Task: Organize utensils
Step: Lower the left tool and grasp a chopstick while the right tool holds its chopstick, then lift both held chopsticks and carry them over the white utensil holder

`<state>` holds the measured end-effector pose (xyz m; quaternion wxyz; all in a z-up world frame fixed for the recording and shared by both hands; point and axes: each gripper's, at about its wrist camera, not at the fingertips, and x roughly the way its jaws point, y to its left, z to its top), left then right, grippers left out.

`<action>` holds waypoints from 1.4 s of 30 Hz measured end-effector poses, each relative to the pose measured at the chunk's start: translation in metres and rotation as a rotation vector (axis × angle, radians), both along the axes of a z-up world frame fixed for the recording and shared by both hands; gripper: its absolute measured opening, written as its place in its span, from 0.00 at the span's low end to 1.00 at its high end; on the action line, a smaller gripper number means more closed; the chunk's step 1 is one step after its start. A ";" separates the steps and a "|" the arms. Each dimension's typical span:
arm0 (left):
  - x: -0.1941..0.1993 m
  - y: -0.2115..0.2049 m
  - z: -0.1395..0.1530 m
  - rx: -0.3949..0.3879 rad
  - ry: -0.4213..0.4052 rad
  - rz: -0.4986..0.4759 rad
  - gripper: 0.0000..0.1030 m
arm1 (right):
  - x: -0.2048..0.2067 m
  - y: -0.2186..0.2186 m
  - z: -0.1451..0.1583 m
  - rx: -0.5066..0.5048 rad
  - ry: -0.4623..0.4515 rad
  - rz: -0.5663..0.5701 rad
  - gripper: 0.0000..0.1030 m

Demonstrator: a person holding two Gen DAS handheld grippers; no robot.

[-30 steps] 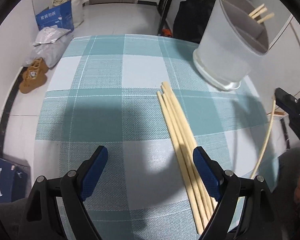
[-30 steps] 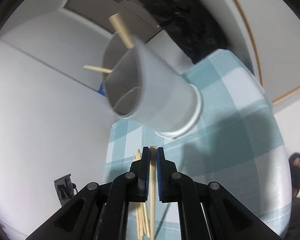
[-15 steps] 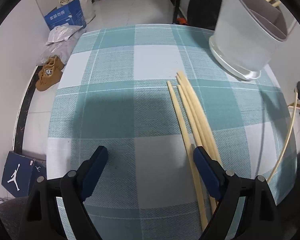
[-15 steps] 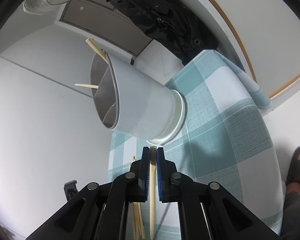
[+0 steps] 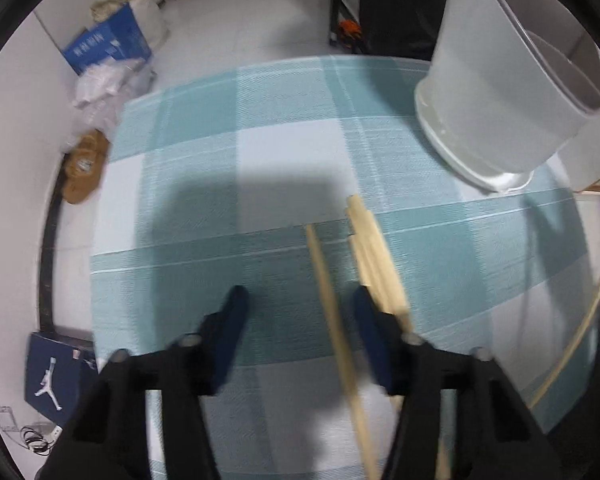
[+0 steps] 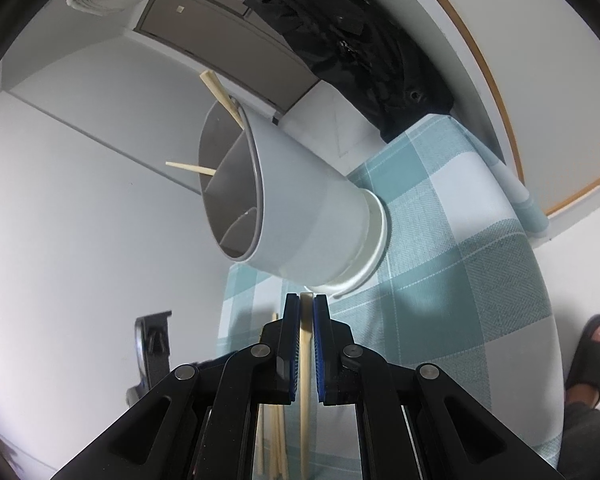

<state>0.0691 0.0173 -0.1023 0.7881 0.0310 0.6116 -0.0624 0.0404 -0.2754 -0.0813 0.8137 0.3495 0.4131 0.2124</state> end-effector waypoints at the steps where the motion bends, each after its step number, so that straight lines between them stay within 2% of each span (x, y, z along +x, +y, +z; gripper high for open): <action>1: 0.002 -0.001 0.000 0.000 0.014 -0.004 0.33 | 0.000 -0.001 0.001 0.002 -0.004 -0.002 0.05; 5: 0.010 -0.005 0.001 -0.009 0.053 -0.017 0.18 | 0.001 -0.002 0.001 0.008 -0.006 -0.004 0.05; 7: 0.015 0.000 0.000 -0.020 0.061 0.012 0.11 | 0.002 -0.001 0.001 0.004 -0.010 -0.003 0.05; 10: 0.014 0.010 0.000 -0.091 0.040 0.085 0.09 | 0.001 0.001 0.003 -0.010 -0.018 0.001 0.05; 12: 0.012 0.009 0.000 -0.066 0.021 0.078 0.02 | -0.001 0.002 0.004 -0.024 -0.024 0.004 0.05; 17: 0.005 0.016 0.001 -0.121 -0.021 0.097 0.01 | -0.008 0.010 0.010 -0.093 -0.053 0.014 0.05; 20: 0.005 0.014 0.011 -0.150 -0.063 0.111 0.01 | -0.013 0.014 0.012 -0.123 -0.070 0.020 0.05; 25: -0.019 0.008 0.049 -0.190 -0.235 0.076 0.01 | -0.022 0.028 0.019 -0.180 -0.109 0.053 0.05; 31: -0.049 0.005 0.080 -0.231 -0.365 0.036 0.01 | -0.032 0.043 0.038 -0.206 -0.181 0.061 0.05; 37: -0.059 0.010 0.093 -0.258 -0.451 -0.015 0.01 | -0.044 0.058 0.061 -0.265 -0.278 0.090 0.05; 42: -0.069 0.010 0.101 -0.285 -0.484 -0.036 0.01 | -0.052 0.081 0.073 -0.337 -0.337 0.138 0.05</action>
